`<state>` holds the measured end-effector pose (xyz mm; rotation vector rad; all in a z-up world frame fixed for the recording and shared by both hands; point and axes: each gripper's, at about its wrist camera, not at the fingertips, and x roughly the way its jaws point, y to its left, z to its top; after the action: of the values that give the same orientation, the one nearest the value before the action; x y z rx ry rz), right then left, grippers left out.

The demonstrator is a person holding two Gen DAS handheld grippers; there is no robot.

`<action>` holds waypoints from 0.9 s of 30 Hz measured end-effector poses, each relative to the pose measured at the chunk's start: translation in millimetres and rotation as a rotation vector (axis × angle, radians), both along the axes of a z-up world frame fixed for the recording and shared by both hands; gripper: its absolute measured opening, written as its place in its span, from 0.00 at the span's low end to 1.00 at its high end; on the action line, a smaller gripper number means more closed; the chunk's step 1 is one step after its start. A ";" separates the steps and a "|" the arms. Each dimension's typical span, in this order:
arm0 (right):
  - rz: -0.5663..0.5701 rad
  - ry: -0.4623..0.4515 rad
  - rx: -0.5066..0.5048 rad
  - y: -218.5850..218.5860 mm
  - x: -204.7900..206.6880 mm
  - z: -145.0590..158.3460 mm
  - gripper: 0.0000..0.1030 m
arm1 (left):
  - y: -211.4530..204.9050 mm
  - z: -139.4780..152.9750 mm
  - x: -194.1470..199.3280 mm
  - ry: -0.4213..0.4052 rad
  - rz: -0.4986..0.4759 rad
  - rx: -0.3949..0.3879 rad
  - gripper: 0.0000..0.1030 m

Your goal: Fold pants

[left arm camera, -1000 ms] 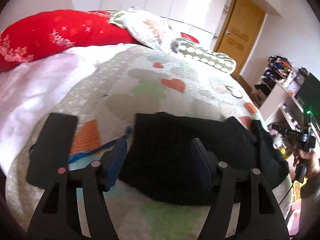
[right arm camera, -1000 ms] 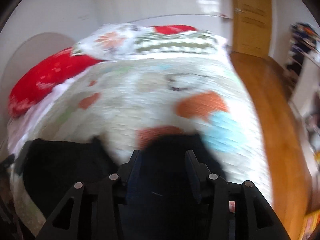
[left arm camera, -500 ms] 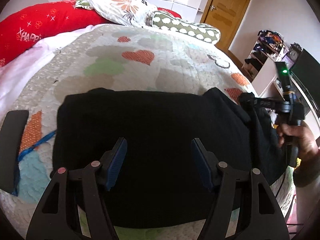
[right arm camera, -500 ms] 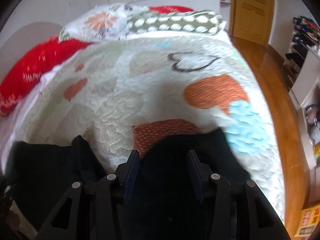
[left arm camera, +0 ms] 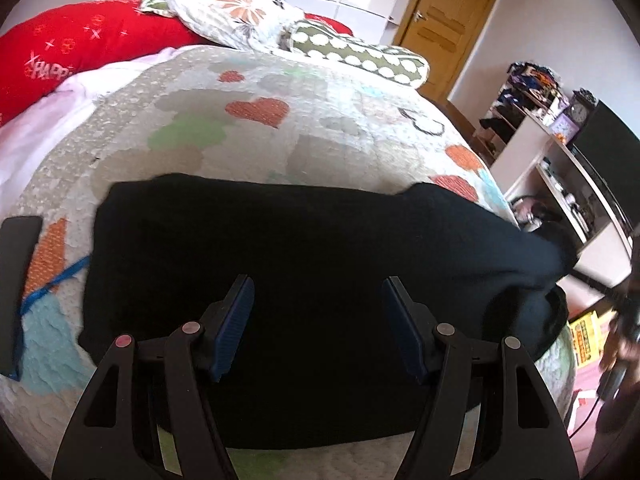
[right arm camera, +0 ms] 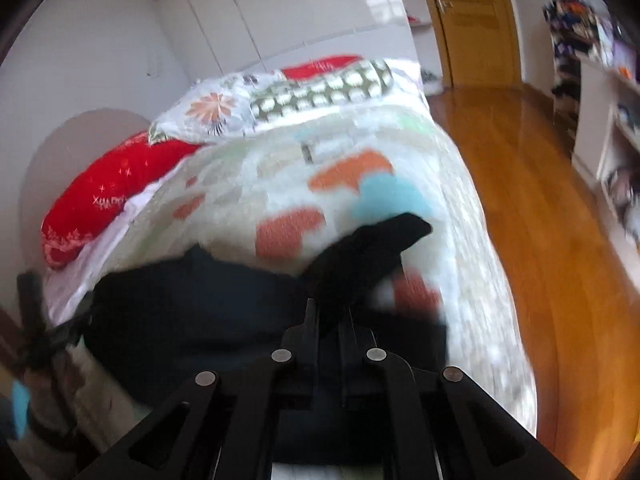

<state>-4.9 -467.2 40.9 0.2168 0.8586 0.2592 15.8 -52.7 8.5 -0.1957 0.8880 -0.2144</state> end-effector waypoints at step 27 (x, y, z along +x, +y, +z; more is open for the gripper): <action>0.043 -0.070 0.111 31.4 105.0 26.1 0.43 | -22.4 -6.2 -1.4 0.038 -0.032 0.028 0.65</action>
<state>100.1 -435.8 67.0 0.2914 0.7808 0.3529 14.4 -75.1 2.3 -0.1604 0.9319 -0.2290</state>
